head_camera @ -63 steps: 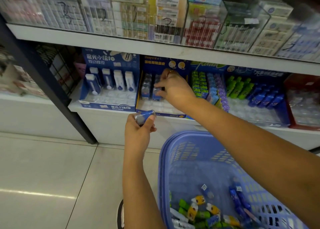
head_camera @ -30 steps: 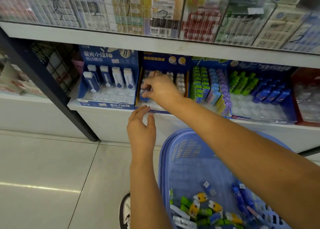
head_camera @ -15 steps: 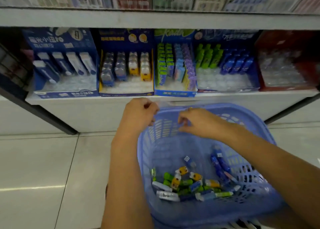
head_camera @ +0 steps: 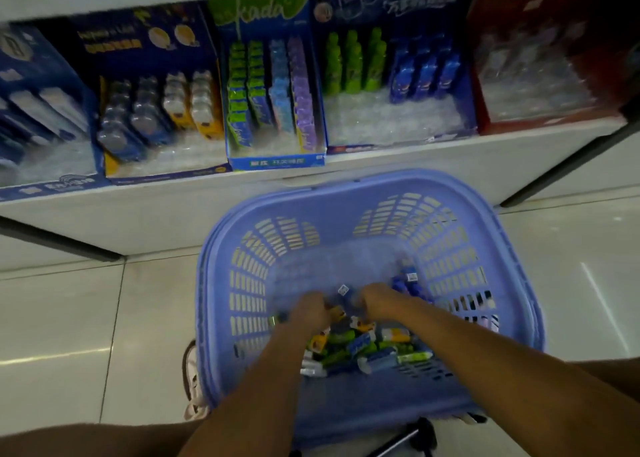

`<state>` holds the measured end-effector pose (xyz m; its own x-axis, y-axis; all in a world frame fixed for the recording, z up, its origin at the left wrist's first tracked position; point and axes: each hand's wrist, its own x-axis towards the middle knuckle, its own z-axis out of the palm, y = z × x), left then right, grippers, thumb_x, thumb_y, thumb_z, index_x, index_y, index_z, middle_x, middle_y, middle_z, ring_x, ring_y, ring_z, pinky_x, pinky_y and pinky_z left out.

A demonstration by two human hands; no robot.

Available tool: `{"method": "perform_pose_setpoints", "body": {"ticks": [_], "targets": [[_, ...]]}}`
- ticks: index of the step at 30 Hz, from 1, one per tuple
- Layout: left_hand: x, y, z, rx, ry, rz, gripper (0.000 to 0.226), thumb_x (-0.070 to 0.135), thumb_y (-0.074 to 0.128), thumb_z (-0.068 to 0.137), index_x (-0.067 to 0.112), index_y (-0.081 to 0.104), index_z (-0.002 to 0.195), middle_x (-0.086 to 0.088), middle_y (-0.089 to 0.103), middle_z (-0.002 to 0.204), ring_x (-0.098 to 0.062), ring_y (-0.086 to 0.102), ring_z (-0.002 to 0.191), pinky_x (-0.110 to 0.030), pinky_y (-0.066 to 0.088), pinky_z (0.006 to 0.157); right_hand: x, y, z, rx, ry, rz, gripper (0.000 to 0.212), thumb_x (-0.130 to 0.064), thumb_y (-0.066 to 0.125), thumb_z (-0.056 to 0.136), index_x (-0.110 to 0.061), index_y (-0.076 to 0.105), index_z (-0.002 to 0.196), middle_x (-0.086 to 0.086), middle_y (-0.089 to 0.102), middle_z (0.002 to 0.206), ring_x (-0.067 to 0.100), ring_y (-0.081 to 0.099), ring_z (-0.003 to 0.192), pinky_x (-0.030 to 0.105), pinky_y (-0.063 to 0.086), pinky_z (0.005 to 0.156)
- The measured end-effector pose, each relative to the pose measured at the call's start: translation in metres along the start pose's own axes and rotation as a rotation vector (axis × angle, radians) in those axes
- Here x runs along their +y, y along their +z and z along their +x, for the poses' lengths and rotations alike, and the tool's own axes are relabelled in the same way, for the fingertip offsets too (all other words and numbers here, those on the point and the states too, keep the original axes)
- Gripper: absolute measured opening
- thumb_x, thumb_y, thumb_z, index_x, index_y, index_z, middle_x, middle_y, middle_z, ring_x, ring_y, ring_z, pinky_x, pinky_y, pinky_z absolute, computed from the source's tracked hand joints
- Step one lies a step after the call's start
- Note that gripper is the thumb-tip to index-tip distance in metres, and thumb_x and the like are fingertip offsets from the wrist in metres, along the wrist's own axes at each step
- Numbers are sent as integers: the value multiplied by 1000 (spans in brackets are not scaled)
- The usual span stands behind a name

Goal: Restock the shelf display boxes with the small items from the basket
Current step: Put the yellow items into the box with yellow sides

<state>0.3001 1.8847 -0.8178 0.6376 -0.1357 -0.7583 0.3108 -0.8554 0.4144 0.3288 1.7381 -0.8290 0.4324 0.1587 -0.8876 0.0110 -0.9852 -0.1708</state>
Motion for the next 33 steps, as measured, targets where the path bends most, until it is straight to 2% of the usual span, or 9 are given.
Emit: {"method": "perform_pose_setpoints", "body": {"ticks": [5,12,16,19,23,24,27,30,33], "targets": [[-10,25,19,84,-75,85,31,25,52,95,7,60,119,-17,61,122,-29,56,113,-40,41,99,3,17,10,80,-31,7,36,-19,63,87,-6,58,120,15,60,122,31,59,110,35,48,87],[2,42,23,111,-117,-66,22,22,54,92,11,66,107,-13,67,111,-26,63,103,-35,48,92,4,22,9,156,-47,0,26,-19,56,91,-3,57,112,19,62,113,33,61,101,34,45,73],[2,28,21,142,-125,-150,16,13,57,88,5,63,76,-19,66,84,-25,61,84,-35,44,70,2,30,4,195,-74,-14,42,-12,54,90,-3,43,130,21,58,120,36,59,106,36,45,76],[7,6,16,160,-76,-206,29,9,62,86,3,54,59,-32,59,75,-40,59,76,-48,45,73,3,30,3,167,-72,-18,36,-15,56,90,-4,53,125,18,59,123,33,58,112,38,47,90],[26,-32,3,79,-67,-237,32,24,66,86,-4,67,102,-22,67,104,-34,64,98,-36,50,83,6,17,-5,43,-96,-52,41,-20,66,85,-8,58,123,14,60,125,30,58,113,35,47,94],[31,-42,-3,67,-38,-237,29,24,64,88,-2,67,101,-22,67,101,-33,65,93,-34,49,79,7,11,-7,52,-102,-52,38,-19,67,83,-9,61,119,13,61,122,29,59,111,34,48,91],[40,-73,-22,102,85,-367,19,20,61,91,8,61,76,-16,56,73,-18,48,54,-29,41,59,7,-17,-22,141,-89,147,34,-20,70,80,-10,65,113,10,65,114,25,62,104,26,45,78],[40,-104,-49,209,186,-621,16,23,68,86,10,61,80,-3,49,61,-11,40,50,-24,35,52,-2,-57,-47,211,-212,414,30,-18,72,82,-7,64,108,10,67,86,16,60,68,22,47,63],[41,-135,-80,346,289,-832,19,27,74,80,18,66,66,2,39,54,-10,33,50,-26,31,54,-20,-92,-87,272,-388,755,24,-9,68,84,-9,60,107,4,60,70,11,56,58,21,48,57]]}}
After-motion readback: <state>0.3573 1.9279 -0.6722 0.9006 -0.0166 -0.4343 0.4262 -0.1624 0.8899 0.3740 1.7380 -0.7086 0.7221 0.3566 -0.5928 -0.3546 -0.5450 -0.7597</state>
